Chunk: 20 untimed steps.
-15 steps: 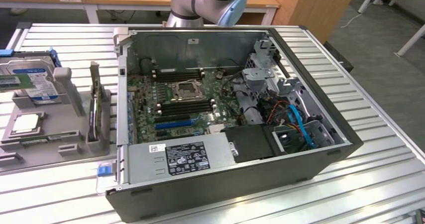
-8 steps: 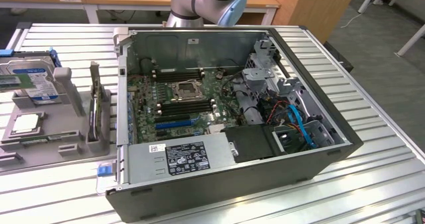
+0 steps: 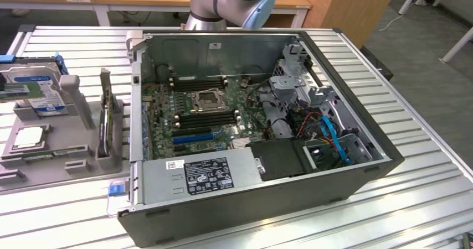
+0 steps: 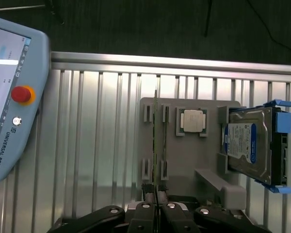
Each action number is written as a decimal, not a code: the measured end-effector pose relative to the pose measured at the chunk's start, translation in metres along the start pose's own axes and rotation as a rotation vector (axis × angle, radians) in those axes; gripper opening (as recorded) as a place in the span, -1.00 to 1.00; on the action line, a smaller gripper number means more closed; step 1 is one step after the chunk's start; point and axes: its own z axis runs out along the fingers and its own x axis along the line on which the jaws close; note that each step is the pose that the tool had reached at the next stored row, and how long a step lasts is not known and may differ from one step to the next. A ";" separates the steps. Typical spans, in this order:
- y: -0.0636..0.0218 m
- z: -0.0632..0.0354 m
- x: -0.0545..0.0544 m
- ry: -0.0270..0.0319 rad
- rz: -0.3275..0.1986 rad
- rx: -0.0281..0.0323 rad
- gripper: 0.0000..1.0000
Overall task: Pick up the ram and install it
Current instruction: 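Pick up the ram and move it above insertion slot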
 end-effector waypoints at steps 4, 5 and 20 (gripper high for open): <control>-0.0055 -0.0002 0.000 0.0000 0.000 0.0000 -0.77; -0.0069 -0.0003 0.000 0.0000 0.000 0.0000 -0.77; -0.0301 -0.0012 0.001 0.0000 0.000 0.0001 -0.77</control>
